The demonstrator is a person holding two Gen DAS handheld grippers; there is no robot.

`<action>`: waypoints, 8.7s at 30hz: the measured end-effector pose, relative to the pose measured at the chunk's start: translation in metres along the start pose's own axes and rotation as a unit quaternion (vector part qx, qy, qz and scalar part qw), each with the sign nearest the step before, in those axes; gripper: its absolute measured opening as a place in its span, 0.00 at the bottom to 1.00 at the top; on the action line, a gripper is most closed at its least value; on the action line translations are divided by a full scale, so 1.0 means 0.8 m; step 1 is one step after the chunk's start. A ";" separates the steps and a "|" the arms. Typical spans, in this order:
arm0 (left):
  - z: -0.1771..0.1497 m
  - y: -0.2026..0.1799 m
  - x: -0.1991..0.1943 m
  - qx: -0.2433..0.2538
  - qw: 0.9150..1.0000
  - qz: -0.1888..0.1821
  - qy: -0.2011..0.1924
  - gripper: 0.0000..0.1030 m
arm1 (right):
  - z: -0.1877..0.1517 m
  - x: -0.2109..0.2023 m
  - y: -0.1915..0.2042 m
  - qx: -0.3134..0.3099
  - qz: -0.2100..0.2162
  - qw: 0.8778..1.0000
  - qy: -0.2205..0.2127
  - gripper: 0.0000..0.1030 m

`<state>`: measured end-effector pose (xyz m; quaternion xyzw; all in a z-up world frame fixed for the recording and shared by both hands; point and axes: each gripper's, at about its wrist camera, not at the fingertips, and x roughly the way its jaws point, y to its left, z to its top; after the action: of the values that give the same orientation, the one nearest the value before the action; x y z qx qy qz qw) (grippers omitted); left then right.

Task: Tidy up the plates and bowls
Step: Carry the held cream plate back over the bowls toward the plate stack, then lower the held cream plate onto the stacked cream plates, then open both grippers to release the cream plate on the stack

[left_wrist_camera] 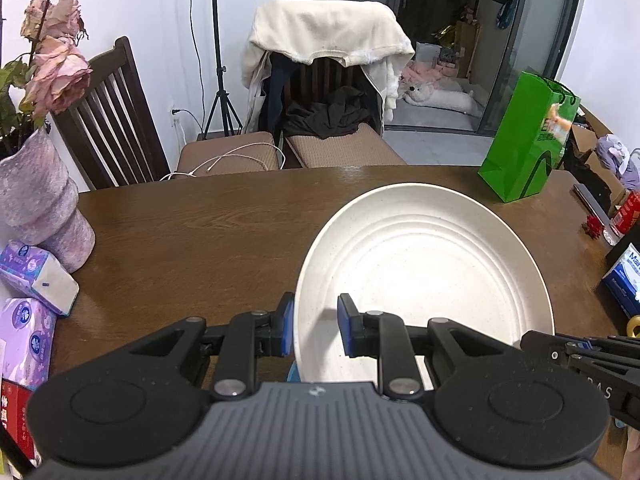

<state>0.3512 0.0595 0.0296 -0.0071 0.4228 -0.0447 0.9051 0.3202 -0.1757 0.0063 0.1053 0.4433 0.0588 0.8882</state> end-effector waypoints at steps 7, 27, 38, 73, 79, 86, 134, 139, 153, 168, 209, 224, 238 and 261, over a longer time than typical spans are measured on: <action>-0.011 0.004 -0.014 0.002 1.000 -0.003 -0.003 0.22 | -0.011 -0.010 0.005 0.000 0.000 1.000 -0.002 0.10; -0.057 0.020 -0.047 0.002 1.000 -0.012 -0.005 0.22 | -0.054 -0.027 0.018 -0.003 0.001 1.000 -0.001 0.11; -0.081 0.026 -0.051 0.001 1.000 -0.018 -0.003 0.22 | -0.084 -0.037 0.019 -0.001 0.002 1.000 0.002 0.11; -0.144 0.063 -0.079 -0.033 0.999 -0.037 -0.009 0.22 | -0.144 -0.052 0.042 -0.018 0.007 1.000 0.001 0.11; -0.152 0.061 -0.084 -0.033 0.999 -0.037 -0.012 0.22 | -0.151 -0.055 0.042 -0.018 0.008 1.000 0.001 0.11; -0.163 0.058 -0.089 -0.030 0.999 -0.042 -0.015 0.22 | -0.161 -0.058 0.038 -0.013 0.008 1.000 0.000 0.11; -0.202 0.021 -0.062 -0.003 0.997 -0.071 0.016 0.22 | -0.230 -0.067 -0.018 0.029 -0.005 0.999 0.020 0.11; -0.207 0.010 -0.049 0.004 0.997 -0.076 0.028 0.22 | -0.235 -0.063 -0.029 0.035 -0.011 0.999 0.025 0.11; -0.221 -0.030 -0.017 0.025 0.994 -0.092 0.062 0.22 | -0.255 -0.054 -0.071 0.053 -0.030 0.997 0.044 0.11; -0.234 -0.067 0.009 0.054 0.989 -0.108 0.090 0.22 | -0.273 -0.055 -0.107 0.064 -0.052 0.995 0.054 0.11; -0.276 -0.128 0.038 0.136 0.977 -0.106 0.123 0.22 | -0.288 -0.063 -0.140 0.039 -0.116 0.990 0.075 0.11; -0.281 -0.135 0.031 0.162 0.977 -0.073 0.115 0.22 | -0.286 -0.046 -0.131 0.002 -0.129 0.987 0.094 0.14; -0.283 -0.141 0.034 0.180 0.976 -0.056 0.112 0.22 | -0.284 -0.033 -0.119 -0.030 -0.150 0.984 0.094 0.15; -0.255 -0.087 -0.031 0.097 0.991 -0.089 0.017 1.00 | -0.273 -0.079 -0.134 0.046 -0.100 0.993 0.038 0.88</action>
<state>0.1739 -0.0027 -0.0794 0.0444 0.4297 -0.1657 0.8865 0.1086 -0.2630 -0.0983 0.0994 0.4871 -0.0466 0.8664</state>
